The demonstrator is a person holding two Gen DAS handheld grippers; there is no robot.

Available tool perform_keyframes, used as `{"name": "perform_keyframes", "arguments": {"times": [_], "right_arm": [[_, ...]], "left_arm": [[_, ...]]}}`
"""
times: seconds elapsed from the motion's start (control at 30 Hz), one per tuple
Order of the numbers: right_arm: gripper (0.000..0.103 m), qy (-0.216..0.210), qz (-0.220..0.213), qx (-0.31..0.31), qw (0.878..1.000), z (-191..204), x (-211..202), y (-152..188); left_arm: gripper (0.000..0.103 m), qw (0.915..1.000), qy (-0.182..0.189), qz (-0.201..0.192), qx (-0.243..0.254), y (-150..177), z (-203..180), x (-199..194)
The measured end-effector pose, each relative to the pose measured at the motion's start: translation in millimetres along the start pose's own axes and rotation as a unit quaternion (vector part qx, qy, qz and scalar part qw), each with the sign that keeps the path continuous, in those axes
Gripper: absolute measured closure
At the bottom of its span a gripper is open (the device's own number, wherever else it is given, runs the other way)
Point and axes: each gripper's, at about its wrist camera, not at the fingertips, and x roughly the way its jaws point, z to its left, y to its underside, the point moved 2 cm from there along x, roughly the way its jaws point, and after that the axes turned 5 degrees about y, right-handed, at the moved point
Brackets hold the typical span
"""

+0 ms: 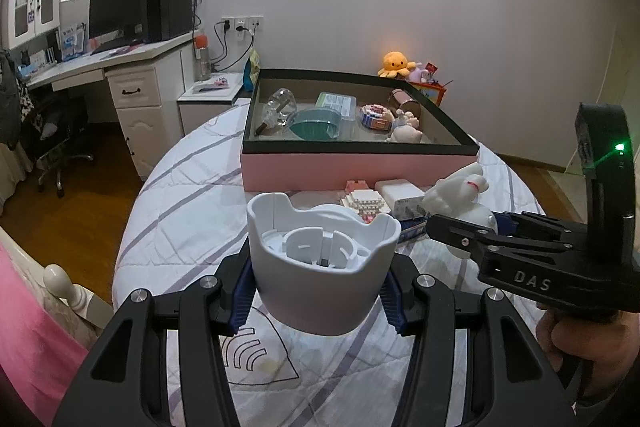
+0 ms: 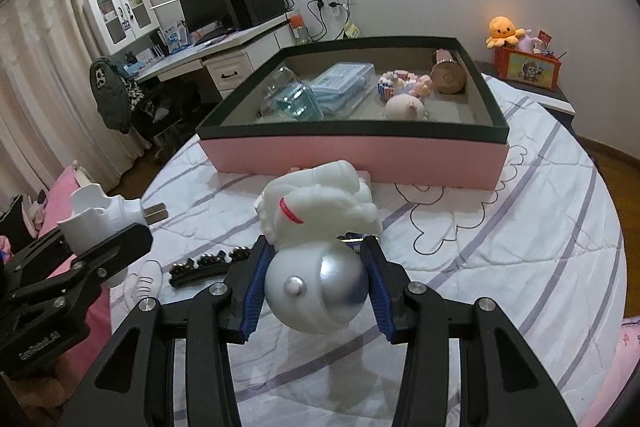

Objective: Organize rigid objects
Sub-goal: 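Carry cup holder and rabbit over the pink box and release both inside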

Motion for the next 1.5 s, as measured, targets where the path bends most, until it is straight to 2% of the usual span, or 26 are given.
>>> {"name": "perform_keyframes", "arguments": {"times": [0.17, 0.4, 0.57, 0.77, 1.0, 1.2, 1.3, 1.37, 1.4, 1.47, 1.5], "right_arm": [[0.057, -0.009, -0.015, 0.003, 1.0, -1, -14, -12], [0.057, -0.009, -0.051, 0.002, 0.999, -15, -28, -53], [0.057, 0.012, -0.075, -0.003, 0.997, -30, -24, -96], [0.057, 0.024, -0.078, 0.004, 0.997, -45, 2, -138], [0.057, 0.037, -0.034, 0.011, 0.999, -65, 63, -166], [0.057, 0.044, 0.014, 0.015, 0.999, -74, 110, -171], [0.057, 0.049, 0.037, 0.011, 0.998, -77, 125, -168], [0.055, 0.054, 0.045, 0.013, 0.997, -80, 130, -165], [0.048, 0.054, 0.048, 0.014, 0.997, -80, 131, -164], [0.037, 0.06, 0.047, 0.022, 0.997, -82, 128, -160], [0.028, 0.061, 0.045, 0.027, 0.997, -83, 125, -159]], "left_arm": [[0.05, 0.9999, 0.002, -0.008, 0.006, -12, -2, 0], [0.05, 0.9992, 0.003, -0.035, 0.017, -57, -2, 11], [0.05, 0.9986, 0.007, -0.048, 0.021, -99, -2, 34], [0.05, 0.9985, 0.016, -0.047, 0.024, -143, -1, 78], [0.05, 0.9996, 0.021, -0.003, 0.02, -176, 5, 153], [0.05, 0.9979, 0.022, 0.058, 0.019, -177, 6, 209], [0.049, 0.9963, 0.015, 0.082, 0.021, -172, 5, 223], [0.043, 0.9959, 0.013, 0.088, 0.017, -168, 6, 225], [0.033, 0.996, 0.009, 0.088, 0.015, -167, 7, 224], [0.025, 0.9972, 0.005, 0.074, 0.009, -167, 10, 215], [0.017, 0.998, 0.005, 0.063, 0.003, -167, 13, 207]]}}
